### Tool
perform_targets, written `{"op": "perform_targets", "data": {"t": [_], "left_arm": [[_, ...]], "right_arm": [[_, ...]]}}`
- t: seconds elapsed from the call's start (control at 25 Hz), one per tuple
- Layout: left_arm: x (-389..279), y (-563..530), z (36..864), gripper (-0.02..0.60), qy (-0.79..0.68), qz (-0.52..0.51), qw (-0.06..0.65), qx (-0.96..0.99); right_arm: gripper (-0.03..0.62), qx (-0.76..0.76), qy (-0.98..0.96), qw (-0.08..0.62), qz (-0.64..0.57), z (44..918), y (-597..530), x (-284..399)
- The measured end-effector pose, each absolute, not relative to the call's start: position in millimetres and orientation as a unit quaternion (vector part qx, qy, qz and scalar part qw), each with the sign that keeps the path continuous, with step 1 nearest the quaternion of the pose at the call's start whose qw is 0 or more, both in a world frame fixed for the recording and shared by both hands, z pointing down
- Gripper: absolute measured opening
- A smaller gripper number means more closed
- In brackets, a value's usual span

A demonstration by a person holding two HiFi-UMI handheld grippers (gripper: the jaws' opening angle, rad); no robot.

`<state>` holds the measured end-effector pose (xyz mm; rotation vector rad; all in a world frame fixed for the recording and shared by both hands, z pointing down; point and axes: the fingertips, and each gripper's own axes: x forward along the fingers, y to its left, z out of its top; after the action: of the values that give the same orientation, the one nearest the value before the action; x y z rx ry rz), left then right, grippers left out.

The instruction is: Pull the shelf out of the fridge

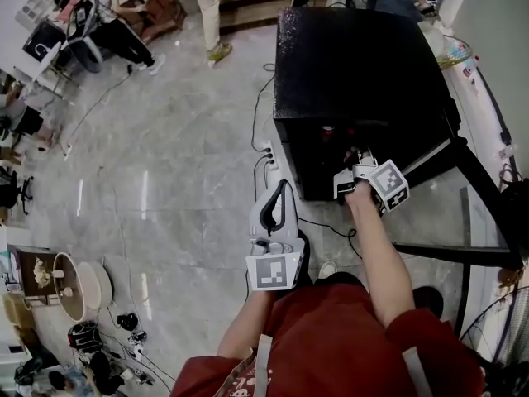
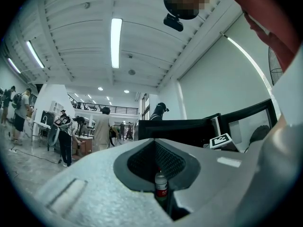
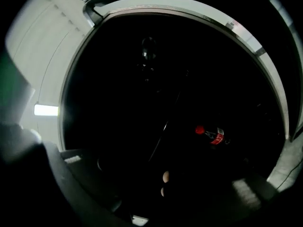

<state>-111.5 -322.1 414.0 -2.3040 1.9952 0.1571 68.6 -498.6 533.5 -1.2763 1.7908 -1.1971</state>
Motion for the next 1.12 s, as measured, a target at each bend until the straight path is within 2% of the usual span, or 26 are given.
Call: {"op": "perform_targets", "data": {"t": [0.36, 0.68, 0.92, 1.12], "left_arm": [[-116, -336, 424, 0.005, 0.646, 0.045, 0.029, -0.761], [-130, -336, 428, 0.003, 0.646, 0.037, 0.022, -0.762], [-127, -335, 431, 0.005, 0.641, 0.031, 0.028, -0.766], [-119, -336, 433, 0.005, 0.636, 0.03, 0.026, -0.771]], "right_arm": [[0.167, -0.501, 0.624, 0.349, -0.487, 557, -538, 71], [0.179, -0.493, 0.589, 0.42, -0.483, 552, -554, 60], [0.136, -0.496, 0.562, 0.46, -0.477, 551, -571, 66], [0.122, -0.502, 0.555, 0.458, -0.48, 556, -583, 72]]}}
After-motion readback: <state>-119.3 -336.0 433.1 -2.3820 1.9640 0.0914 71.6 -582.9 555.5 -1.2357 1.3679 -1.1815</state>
